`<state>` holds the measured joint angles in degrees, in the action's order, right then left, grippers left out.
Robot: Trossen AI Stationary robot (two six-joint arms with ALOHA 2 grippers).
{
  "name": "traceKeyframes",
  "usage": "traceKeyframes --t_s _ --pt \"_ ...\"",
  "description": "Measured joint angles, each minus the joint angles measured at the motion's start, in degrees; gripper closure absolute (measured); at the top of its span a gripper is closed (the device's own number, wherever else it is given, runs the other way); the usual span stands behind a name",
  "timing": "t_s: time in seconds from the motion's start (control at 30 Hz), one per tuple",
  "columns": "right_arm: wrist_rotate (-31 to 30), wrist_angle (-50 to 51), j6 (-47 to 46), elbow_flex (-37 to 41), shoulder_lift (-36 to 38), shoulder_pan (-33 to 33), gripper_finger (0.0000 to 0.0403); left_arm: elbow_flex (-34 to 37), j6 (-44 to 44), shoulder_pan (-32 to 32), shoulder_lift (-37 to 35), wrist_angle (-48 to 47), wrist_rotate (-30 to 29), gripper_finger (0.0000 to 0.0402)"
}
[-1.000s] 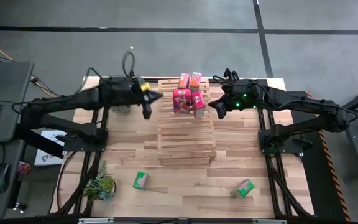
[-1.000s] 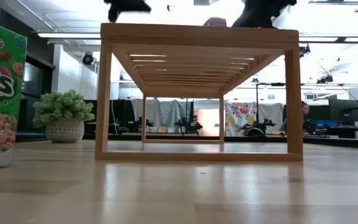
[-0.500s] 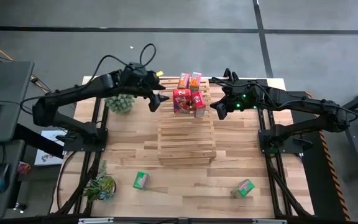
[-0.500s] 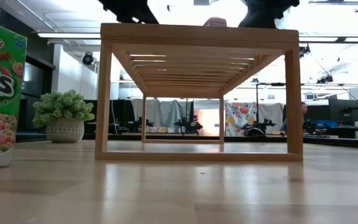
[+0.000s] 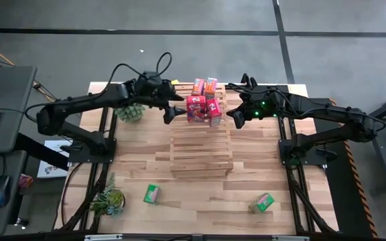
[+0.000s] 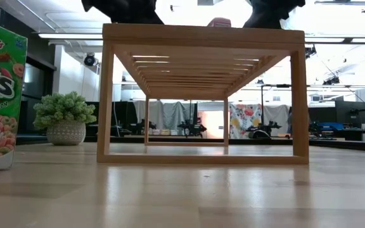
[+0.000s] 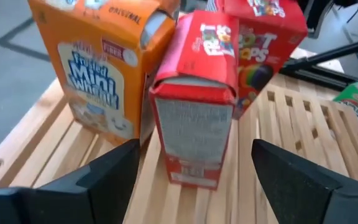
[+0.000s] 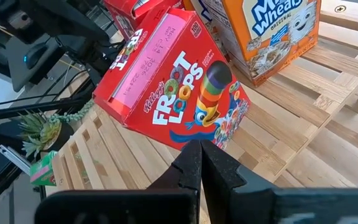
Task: Stack cereal on shelf
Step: Put the red cereal box aligned with the other red cereal box on the shelf
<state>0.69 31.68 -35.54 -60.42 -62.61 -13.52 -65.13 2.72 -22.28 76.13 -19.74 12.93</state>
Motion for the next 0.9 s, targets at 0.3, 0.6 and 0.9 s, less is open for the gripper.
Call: traceKeyframes --t_s 0.3,0.6,0.9 --pt "-0.5 0.0 0.0 0.0 0.0 0.0 0.0402 0.9 -1.3 0.0 3.4 5.4 3.0 0.01" --pt "-0.5 0.1 -0.2 0.0 0.0 0.0 0.0402 0.9 -1.4 0.0 4.7 5.9 3.0 0.0103" --pt "-0.5 0.1 -0.4 0.0 0.0 0.0 0.0402 0.9 -1.4 0.1 2.9 6.2 3.0 0.0162"
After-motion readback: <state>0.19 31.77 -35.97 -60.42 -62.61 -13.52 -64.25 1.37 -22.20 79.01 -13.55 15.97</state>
